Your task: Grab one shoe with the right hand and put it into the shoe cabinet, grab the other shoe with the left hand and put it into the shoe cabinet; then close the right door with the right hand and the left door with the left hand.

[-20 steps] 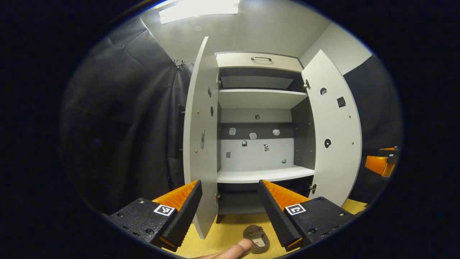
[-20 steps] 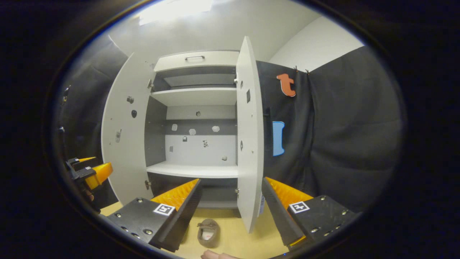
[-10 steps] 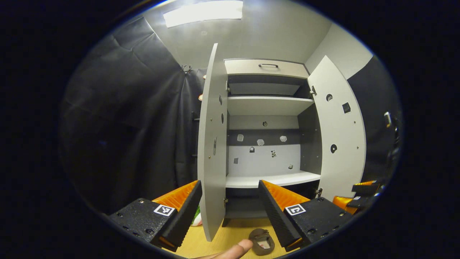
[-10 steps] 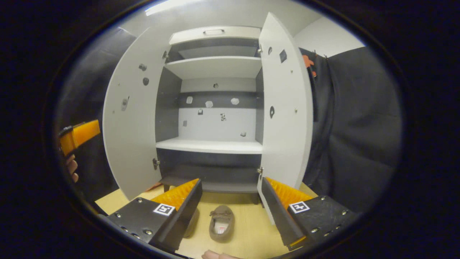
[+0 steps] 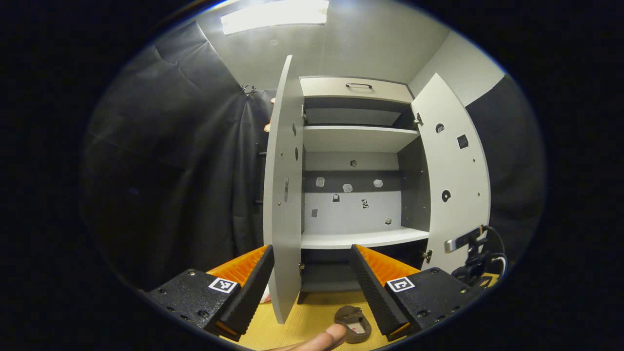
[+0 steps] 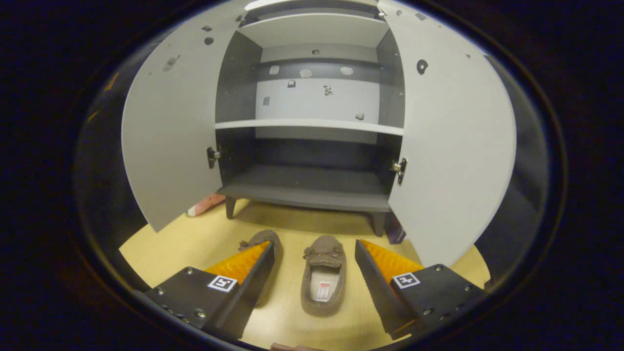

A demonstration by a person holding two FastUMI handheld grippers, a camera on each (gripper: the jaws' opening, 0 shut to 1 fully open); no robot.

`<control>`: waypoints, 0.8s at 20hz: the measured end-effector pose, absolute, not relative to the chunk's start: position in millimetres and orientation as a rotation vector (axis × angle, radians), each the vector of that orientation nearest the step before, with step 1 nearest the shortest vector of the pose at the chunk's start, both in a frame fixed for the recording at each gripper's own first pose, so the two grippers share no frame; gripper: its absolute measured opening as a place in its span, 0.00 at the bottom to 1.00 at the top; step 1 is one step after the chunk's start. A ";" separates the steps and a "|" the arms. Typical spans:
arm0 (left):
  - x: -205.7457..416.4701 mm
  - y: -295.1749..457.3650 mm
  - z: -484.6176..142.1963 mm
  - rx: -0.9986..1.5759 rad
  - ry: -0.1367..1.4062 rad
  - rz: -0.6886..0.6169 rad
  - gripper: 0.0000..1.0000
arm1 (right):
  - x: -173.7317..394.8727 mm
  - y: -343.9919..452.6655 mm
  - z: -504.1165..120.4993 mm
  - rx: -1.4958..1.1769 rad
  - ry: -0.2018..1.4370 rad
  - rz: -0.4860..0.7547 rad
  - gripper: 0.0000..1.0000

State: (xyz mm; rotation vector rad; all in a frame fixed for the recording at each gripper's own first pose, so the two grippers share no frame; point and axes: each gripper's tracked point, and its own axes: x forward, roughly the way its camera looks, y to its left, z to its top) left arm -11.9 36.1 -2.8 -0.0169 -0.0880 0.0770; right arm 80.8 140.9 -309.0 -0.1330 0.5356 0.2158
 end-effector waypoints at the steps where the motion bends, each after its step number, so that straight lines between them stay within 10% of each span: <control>1: -9.9 34.9 -6.5 -0.025 -0.079 0.076 0.95 | 81.5 143.3 -326.4 -0.138 0.570 0.219 1.00; 16: 34.6 22.9 4.4 -0.035 -0.114 0.026 0.95 | 108.6 150.0 -446.8 -0.101 0.762 0.194 0.61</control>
